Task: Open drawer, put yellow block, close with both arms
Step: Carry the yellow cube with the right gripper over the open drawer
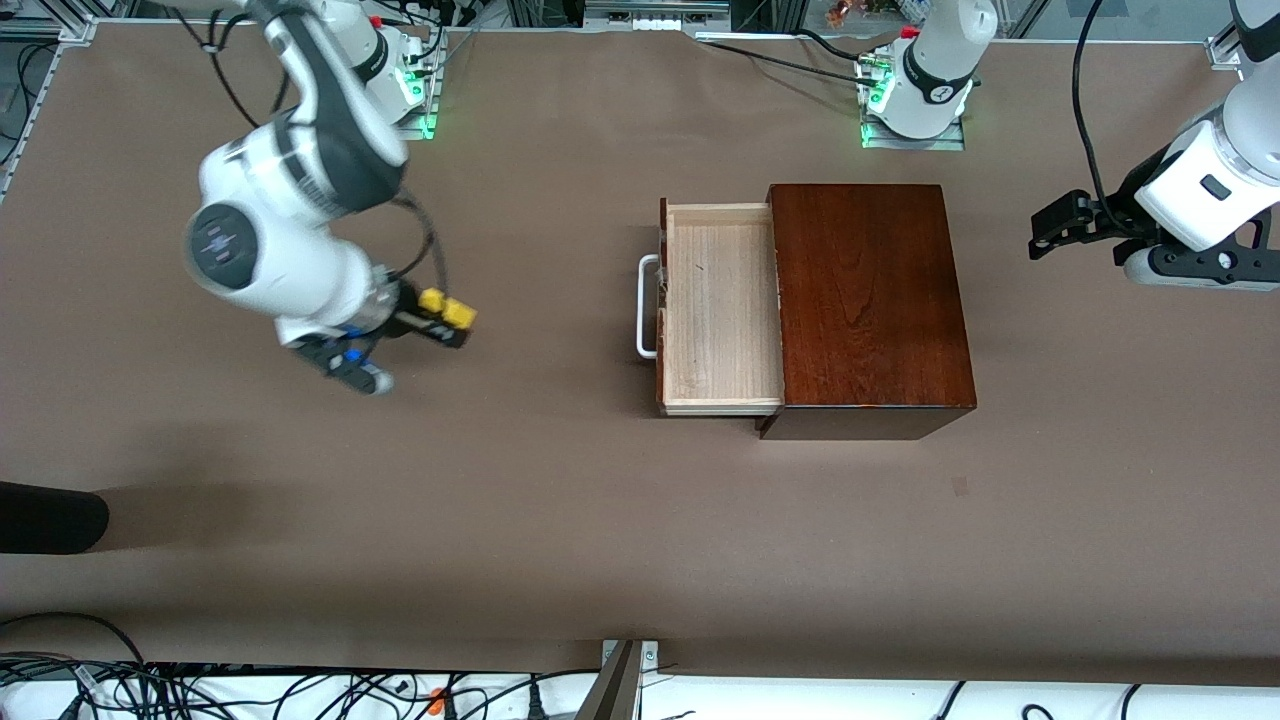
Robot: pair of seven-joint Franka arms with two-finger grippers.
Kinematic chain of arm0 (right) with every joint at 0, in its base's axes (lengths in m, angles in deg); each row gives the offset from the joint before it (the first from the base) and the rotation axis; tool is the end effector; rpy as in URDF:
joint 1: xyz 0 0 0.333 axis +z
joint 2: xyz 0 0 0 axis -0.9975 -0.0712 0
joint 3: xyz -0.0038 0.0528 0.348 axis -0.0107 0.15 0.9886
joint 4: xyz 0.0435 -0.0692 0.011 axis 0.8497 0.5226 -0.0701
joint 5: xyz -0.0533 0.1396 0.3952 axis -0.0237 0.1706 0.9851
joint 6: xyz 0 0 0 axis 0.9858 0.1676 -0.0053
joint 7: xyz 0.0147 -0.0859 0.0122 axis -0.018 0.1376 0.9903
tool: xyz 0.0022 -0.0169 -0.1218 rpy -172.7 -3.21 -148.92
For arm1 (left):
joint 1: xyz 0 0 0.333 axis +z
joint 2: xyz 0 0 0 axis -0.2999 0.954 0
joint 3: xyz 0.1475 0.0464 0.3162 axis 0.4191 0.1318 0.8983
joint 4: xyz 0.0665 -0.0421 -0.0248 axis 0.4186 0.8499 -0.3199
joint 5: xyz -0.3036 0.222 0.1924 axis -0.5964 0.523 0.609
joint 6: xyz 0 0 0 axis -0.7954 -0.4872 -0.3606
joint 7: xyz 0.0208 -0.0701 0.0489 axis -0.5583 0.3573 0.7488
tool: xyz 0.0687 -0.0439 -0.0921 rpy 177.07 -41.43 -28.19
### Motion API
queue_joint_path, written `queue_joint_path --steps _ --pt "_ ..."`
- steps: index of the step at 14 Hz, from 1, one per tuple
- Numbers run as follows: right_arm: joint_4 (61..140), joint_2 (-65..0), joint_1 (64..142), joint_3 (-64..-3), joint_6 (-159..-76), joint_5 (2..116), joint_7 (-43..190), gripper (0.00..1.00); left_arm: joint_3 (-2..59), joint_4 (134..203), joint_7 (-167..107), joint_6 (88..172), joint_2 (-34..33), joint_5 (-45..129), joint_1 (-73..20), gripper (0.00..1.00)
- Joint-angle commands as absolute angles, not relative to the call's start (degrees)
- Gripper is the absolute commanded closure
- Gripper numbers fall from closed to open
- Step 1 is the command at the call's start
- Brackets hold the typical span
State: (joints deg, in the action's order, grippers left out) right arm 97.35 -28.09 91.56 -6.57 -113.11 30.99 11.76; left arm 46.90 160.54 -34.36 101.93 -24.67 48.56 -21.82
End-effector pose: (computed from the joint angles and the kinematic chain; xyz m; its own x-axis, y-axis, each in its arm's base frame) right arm 0.6135 0.2980 0.4217 0.8084 -0.5336 -0.2487 -0.5677 -0.8184 -0.0893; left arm 0.5865 -0.0480 0.6118 0.9965 -0.0404 -0.0729 -0.0378 -0.9986 0.0369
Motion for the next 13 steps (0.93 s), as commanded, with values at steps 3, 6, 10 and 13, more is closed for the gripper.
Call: queue_joint_path --steps 3,6,10,13 --pt "93.34 -30.09 101.71 -5.19 -115.21 31.20 -17.33 0.73 47.36 161.78 -36.01 103.25 -25.71 49.77 -22.29 0.00" --pt "93.34 -31.93 108.31 -5.28 -122.50 30.41 -34.57 0.73 47.27 161.69 -36.01 102.99 -25.53 49.77 -22.29 0.00" --pt "93.34 -33.95 114.38 -5.45 -127.97 27.88 -48.75 0.73 47.10 161.61 -36.10 102.99 -25.44 51.70 -22.29 0.00" --pt "92.82 -37.20 117.64 -5.54 -130.25 21.20 -58.59 0.73 46.92 161.69 -36.02 102.99 -25.36 52.50 -22.29 0.00"
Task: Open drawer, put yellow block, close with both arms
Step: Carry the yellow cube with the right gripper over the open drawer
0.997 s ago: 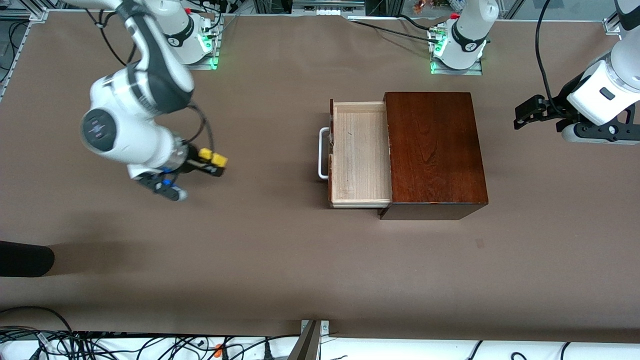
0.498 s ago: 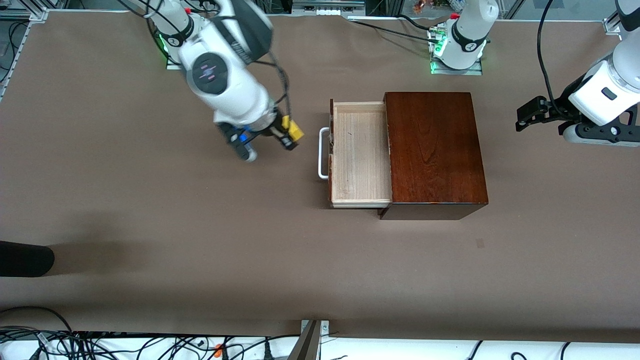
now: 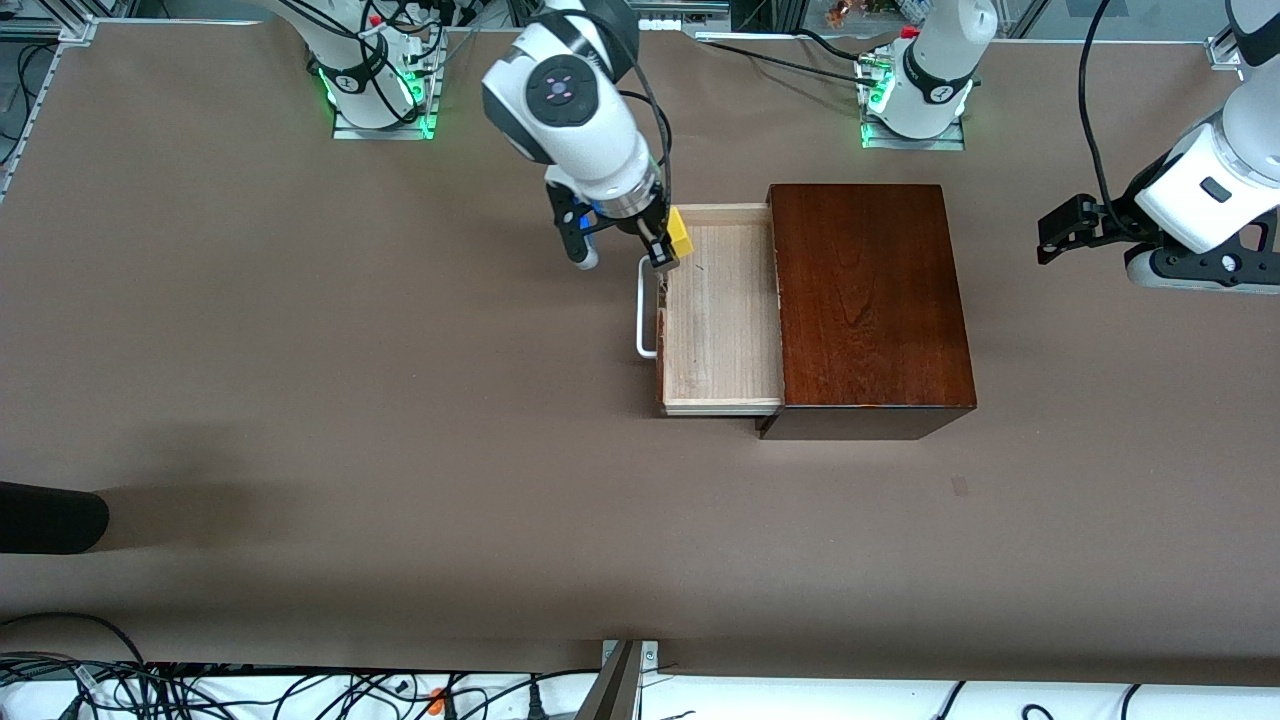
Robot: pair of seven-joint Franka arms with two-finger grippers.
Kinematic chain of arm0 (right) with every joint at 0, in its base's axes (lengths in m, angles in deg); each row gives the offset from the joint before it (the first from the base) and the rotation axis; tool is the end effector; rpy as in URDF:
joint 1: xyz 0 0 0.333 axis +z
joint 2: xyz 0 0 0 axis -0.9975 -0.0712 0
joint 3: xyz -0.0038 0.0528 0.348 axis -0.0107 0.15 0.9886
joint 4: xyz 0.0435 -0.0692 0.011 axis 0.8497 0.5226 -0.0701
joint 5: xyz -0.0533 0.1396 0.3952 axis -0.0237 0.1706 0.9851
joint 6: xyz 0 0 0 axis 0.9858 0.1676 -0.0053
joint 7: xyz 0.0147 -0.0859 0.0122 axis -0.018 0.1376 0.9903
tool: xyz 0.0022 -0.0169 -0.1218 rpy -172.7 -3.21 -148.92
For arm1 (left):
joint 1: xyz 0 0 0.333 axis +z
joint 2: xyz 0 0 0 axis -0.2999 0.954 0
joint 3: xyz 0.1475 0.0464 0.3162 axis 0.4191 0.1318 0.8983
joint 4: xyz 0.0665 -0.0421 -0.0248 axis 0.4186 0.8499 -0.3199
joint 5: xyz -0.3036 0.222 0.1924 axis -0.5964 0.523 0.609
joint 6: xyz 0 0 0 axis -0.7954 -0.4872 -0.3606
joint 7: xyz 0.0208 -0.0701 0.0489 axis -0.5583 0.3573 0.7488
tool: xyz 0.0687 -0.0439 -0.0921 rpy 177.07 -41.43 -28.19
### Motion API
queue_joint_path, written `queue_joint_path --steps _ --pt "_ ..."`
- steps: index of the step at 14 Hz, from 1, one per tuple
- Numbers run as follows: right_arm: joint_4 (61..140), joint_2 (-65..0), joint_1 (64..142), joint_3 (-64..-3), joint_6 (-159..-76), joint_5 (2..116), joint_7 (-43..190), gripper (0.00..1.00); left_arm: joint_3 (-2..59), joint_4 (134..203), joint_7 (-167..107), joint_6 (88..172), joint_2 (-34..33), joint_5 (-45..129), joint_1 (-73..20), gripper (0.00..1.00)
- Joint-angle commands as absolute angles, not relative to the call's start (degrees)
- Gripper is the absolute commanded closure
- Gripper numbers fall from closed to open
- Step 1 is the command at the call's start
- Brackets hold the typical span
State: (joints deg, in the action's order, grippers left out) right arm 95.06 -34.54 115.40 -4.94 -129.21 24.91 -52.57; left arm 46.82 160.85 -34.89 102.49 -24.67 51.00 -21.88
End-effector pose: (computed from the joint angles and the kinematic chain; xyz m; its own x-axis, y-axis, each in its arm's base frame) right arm 0.4741 0.5568 0.3935 0.2860 -0.9220 -0.2611 -0.9569 -0.2891 -0.0271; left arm 0.5877 -0.0442 0.6098 0.9964 -0.0516 -0.0672 -0.0520 -0.9986 -0.0048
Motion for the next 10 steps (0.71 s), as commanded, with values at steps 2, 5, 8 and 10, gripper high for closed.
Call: queue_joint_path --steps 2,5,8,10 --pt "91.68 -38.79 118.87 -5.54 -130.61 18.64 -63.17 0.73 46.83 161.52 -35.93 102.73 -25.36 52.50 -22.29 0.00" --pt "89.05 -42.47 120.28 -5.63 -132.72 16.09 -67.05 0.72 46.83 160.73 -35.23 102.29 -25.09 52.50 -22.29 0.00" --pt "87.28 -44.68 120.63 -5.63 -132.72 14.15 -69.34 0.72 46.92 160.46 -34.96 102.11 -24.83 52.41 -22.29 0.00" --pt "86.84 -45.38 121.07 -5.80 -133.33 13.97 -70.22 0.71 46.83 160.46 -34.96 102.11 -24.74 52.41 -22.29 0.00"
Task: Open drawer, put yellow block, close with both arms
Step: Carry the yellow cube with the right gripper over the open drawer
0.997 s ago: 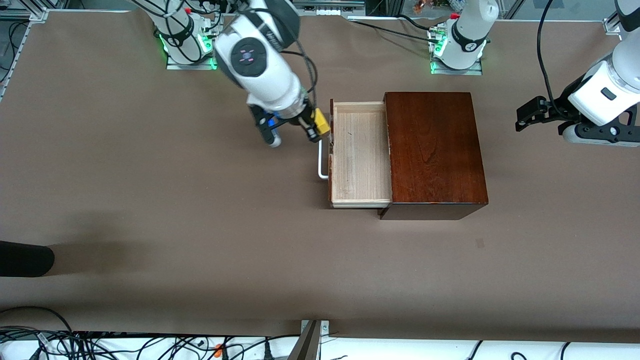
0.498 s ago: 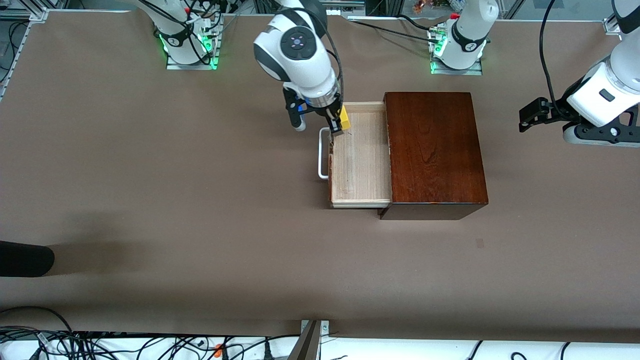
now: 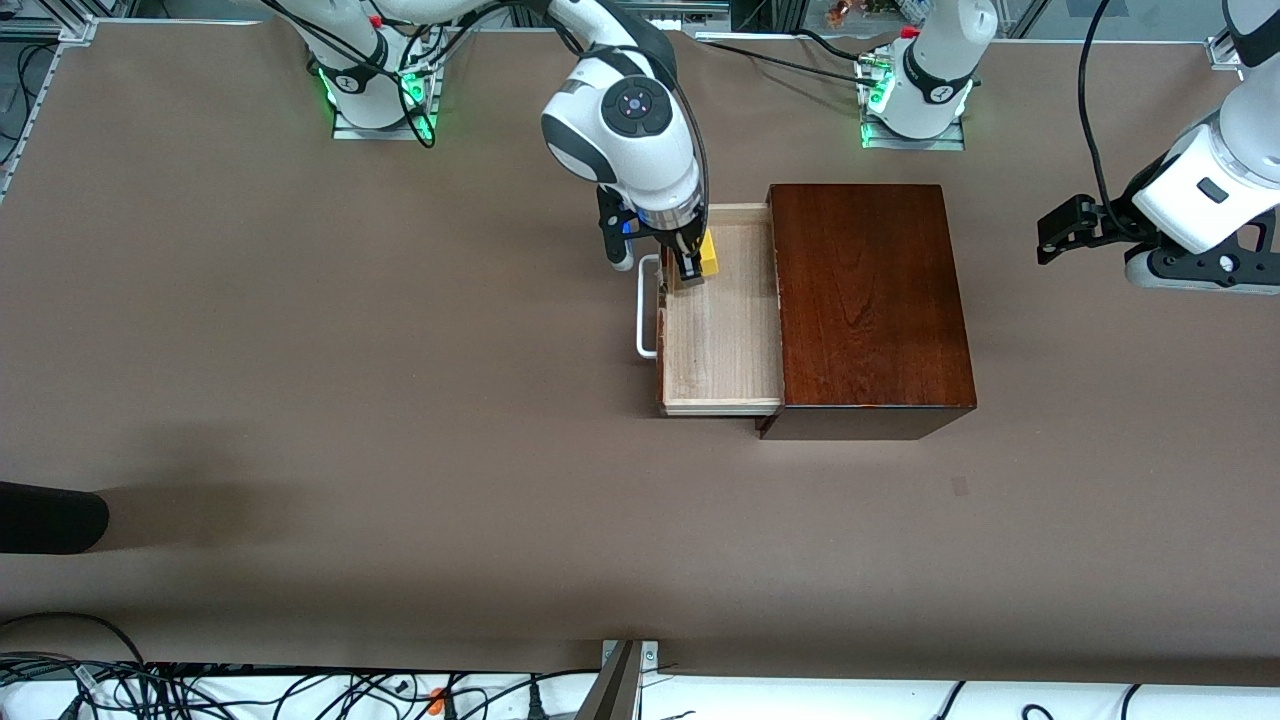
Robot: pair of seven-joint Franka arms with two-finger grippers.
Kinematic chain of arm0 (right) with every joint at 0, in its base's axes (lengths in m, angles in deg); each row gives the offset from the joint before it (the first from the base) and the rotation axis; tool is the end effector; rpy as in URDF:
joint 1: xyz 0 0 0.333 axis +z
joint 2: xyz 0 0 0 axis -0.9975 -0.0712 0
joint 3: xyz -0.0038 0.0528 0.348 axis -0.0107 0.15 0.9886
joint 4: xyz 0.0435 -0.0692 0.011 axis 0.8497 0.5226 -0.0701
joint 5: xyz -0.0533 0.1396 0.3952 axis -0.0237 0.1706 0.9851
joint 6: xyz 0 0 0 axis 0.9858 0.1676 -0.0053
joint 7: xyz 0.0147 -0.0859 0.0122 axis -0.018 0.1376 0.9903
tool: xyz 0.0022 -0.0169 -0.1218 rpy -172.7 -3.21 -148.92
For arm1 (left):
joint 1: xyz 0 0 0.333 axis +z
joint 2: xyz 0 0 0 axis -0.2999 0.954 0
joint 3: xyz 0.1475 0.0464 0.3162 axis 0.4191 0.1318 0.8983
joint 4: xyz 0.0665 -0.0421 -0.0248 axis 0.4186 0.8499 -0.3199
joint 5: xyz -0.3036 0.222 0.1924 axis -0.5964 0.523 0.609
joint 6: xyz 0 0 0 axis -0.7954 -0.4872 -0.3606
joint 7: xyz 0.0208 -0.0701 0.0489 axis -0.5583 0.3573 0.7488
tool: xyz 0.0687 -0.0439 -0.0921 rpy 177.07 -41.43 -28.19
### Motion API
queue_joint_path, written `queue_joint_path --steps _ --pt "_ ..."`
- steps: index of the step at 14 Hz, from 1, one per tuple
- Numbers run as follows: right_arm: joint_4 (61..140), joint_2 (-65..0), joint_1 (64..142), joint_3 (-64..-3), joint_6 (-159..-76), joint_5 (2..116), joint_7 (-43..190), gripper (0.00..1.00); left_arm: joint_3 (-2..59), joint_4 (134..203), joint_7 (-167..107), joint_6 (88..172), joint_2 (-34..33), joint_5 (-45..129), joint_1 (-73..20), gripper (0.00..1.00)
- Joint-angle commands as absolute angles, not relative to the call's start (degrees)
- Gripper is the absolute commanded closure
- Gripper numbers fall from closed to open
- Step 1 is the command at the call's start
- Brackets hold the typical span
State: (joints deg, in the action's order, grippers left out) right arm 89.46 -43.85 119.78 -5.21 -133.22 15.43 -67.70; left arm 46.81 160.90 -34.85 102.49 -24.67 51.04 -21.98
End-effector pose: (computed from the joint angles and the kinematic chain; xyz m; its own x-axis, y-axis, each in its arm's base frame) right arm 0.4690 0.6069 0.3331 0.1643 -0.9622 -0.2172 -0.9864 -0.1590 -0.0415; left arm 0.5875 -0.0452 0.6093 0.9963 -0.0528 -0.0681 -0.0533 -0.9986 -0.0055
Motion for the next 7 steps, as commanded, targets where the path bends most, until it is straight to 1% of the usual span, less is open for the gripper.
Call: queue_joint_path --steps 1,2,4,5,6,7 --pt "86.84 -45.82 121.16 -6.15 -133.34 13.97 -70.74 0.71 46.92 160.46 -35.05 102.11 -24.74 52.41 -22.29 0.00" --pt "86.84 -46.35 121.34 -6.24 -133.60 13.97 -71.79 0.71 46.83 160.38 -35.05 102.11 -24.74 52.41 -22.37 0.00" --pt "86.84 -47.14 121.43 -6.25 -134.91 13.89 -72.42 0.65 46.83 160.38 -35.05 102.11 -24.65 52.41 -22.37 0.00" --pt "86.75 -47.58 121.43 -6.51 -134.92 13.89 -72.42 0.55 46.92 160.38 -35.13 102.11 -24.65 52.41 -22.29 0.00" --pt "86.75 -47.84 121.43 -6.86 -135.01 13.97 -72.51 0.25 46.92 160.38 -35.05 102.11 -24.65 52.41 -22.37 0.00" --pt "86.75 -47.76 121.43 -6.86 -134.92 13.89 -72.68 0.00 46.92 160.38 -35.05 102.11 -24.65 52.41 -22.29 0.00"
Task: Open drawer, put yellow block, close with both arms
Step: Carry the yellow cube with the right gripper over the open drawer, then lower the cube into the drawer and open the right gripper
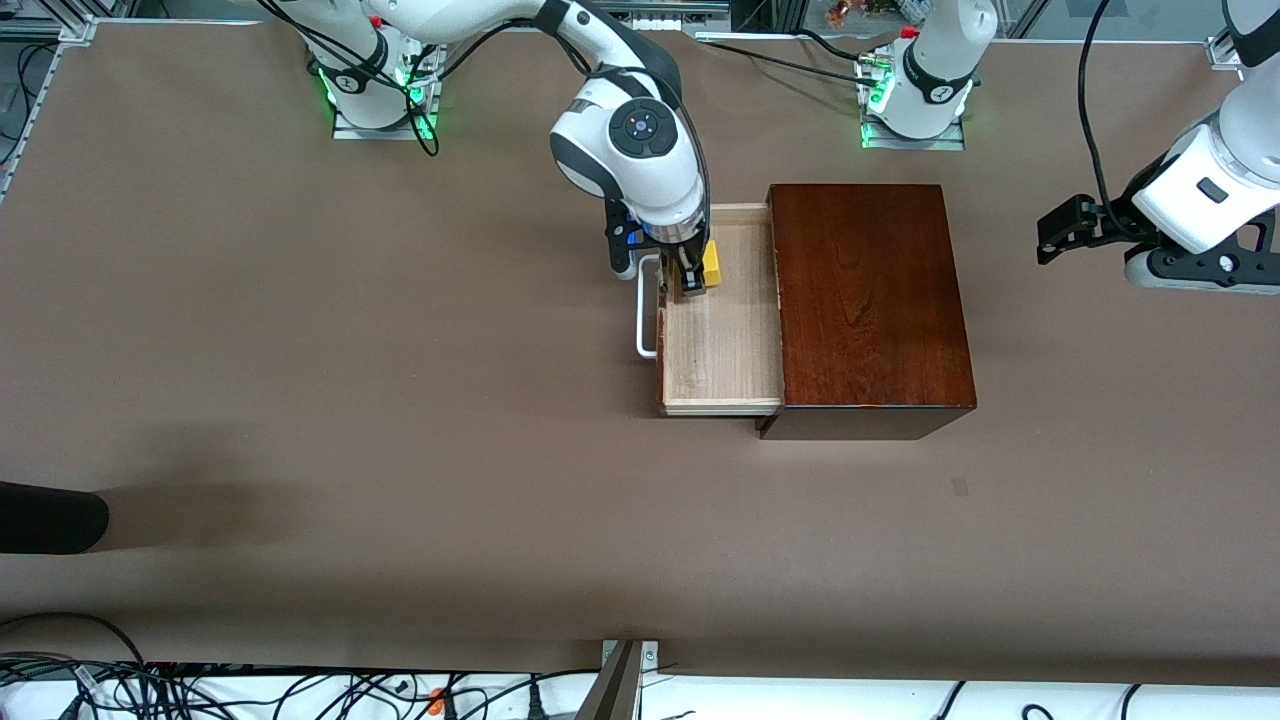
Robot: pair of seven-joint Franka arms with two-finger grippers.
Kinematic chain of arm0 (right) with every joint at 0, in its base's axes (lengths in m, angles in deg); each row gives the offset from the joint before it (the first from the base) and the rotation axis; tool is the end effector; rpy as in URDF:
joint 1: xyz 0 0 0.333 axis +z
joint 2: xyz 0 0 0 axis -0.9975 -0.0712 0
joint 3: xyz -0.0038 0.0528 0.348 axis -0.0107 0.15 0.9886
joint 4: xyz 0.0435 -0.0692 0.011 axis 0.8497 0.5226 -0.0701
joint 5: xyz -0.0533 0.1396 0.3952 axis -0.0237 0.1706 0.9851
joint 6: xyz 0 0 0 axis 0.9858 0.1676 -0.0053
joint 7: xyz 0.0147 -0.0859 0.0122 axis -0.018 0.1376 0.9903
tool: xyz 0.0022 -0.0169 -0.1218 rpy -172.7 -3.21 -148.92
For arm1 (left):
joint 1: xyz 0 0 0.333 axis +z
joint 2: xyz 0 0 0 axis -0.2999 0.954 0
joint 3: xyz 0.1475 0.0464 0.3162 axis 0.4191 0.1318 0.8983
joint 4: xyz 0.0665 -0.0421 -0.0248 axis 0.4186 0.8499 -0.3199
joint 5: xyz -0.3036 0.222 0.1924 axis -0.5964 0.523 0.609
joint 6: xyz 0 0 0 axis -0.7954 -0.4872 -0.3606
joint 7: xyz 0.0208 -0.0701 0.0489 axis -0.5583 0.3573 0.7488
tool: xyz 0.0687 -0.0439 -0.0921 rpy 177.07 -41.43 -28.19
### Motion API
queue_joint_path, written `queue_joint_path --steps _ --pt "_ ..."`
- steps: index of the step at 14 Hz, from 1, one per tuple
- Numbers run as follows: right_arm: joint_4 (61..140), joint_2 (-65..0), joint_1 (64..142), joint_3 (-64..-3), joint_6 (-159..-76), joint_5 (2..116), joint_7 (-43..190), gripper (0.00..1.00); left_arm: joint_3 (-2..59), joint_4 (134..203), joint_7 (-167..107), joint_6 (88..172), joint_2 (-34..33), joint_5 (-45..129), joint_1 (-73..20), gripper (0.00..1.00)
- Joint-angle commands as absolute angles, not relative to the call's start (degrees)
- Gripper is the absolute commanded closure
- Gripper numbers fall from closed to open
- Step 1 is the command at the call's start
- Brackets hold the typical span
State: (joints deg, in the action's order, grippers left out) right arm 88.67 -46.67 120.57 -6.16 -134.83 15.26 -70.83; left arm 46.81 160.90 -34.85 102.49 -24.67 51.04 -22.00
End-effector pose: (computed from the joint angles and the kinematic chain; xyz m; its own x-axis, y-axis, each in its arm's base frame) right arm 0.4736 0.6107 0.3045 0.1038 -0.9707 -0.2168 -0.9946 -0.1018 -0.0202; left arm 0.5875 -0.0454 0.6093 0.9963 -0.0531 -0.0681 -0.0536 -0.9985 -0.0055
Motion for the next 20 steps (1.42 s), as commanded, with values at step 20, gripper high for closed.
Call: queue_joint_path --steps 20 --pt "74.80 -36.86 103.34 -7.04 -105.41 15.12 -23.00 0.00 43.23 159.50 -35.84 101.06 -23.08 51.89 -23.25 0.00"
